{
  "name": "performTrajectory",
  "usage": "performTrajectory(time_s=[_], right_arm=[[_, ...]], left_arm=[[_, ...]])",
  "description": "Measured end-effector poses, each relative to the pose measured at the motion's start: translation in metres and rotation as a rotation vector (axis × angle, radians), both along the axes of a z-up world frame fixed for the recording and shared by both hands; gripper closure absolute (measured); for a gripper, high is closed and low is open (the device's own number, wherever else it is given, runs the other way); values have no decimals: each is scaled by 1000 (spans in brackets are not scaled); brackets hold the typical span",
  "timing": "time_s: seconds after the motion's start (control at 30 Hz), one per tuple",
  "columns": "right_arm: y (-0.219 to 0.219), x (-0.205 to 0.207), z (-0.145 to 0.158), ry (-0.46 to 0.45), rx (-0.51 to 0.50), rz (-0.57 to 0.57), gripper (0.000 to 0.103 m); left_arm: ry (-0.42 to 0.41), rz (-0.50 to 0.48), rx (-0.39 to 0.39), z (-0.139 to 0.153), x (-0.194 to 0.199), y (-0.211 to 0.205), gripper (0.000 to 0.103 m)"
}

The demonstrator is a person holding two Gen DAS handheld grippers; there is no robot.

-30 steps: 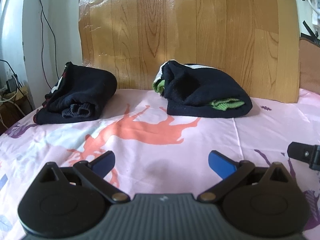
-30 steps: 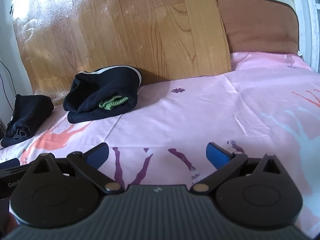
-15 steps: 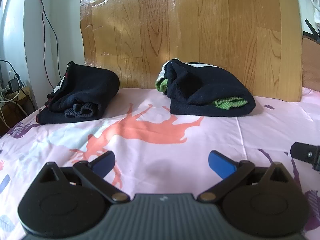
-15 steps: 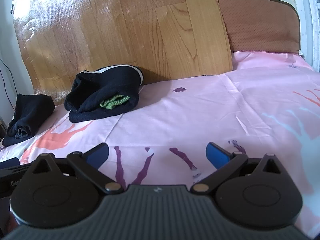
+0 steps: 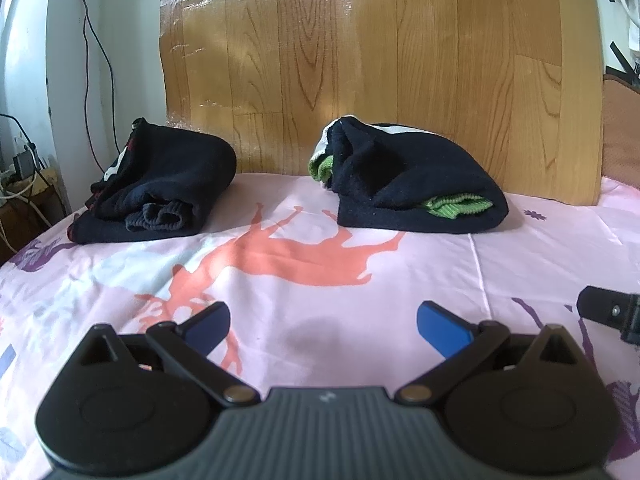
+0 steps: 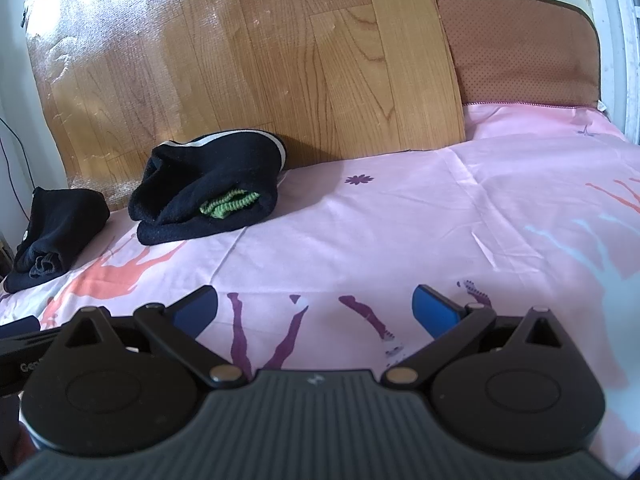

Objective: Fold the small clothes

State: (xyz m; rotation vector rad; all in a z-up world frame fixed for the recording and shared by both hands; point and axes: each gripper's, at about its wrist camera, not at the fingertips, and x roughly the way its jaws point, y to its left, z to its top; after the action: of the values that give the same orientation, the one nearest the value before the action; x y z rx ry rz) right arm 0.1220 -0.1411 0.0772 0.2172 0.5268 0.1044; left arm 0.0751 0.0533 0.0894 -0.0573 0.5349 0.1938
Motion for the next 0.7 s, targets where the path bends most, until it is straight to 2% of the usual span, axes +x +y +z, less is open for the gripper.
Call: performTrajectory(time_s=[0.7], right_arm=[[-1, 1, 0, 0, 1, 5, 0]], left_arm=[[-22, -16, 43, 2, -2, -8, 0]])
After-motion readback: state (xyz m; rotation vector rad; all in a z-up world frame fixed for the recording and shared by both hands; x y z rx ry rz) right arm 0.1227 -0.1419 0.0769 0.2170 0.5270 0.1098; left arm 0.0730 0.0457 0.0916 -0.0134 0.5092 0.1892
